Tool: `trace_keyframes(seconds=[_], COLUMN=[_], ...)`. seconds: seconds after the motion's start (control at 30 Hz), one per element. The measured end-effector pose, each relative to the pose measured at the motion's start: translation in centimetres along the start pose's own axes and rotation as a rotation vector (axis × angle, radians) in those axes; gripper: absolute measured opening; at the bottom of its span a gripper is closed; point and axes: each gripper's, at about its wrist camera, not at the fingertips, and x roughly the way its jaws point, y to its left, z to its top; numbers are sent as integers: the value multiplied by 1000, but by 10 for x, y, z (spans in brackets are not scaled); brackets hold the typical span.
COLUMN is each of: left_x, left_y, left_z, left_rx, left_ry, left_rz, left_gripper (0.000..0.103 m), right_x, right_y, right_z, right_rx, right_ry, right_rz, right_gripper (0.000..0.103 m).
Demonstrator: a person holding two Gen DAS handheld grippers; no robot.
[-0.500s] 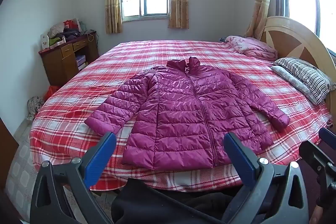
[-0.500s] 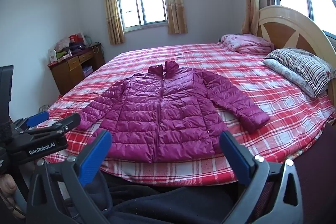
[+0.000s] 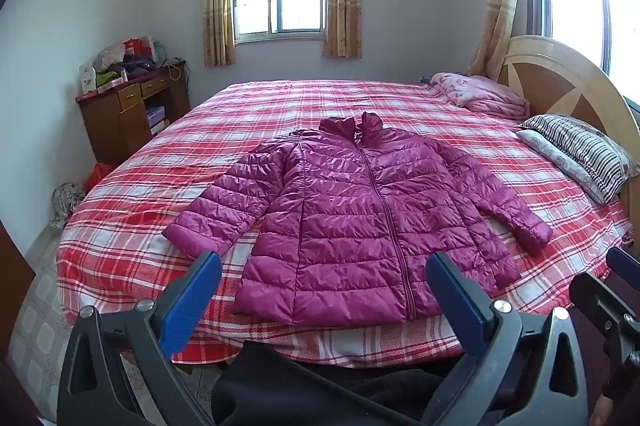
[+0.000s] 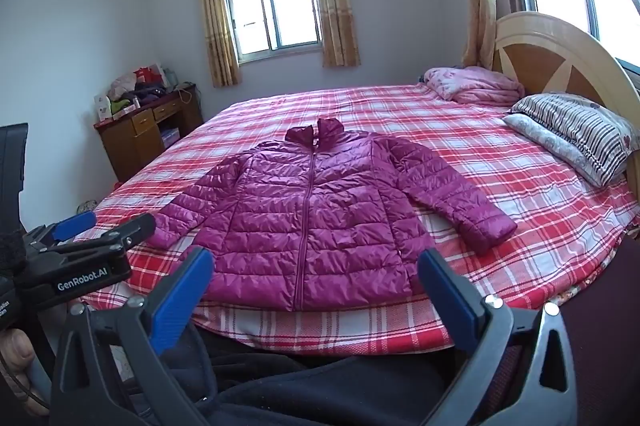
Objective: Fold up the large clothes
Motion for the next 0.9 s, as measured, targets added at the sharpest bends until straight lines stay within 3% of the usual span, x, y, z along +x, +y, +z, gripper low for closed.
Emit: trace_keyframes(seconds=[0.9], left_x=[-2], left_y=[2], left_z=[-1], left_rx=[-13], left_ry=[-12], left_rz=[3], left_gripper=[102], right_x=[3], right_y=[8], right_z=[-3], right_rx=[-13], right_ry=[8], right_rz=[20], right_gripper=[103])
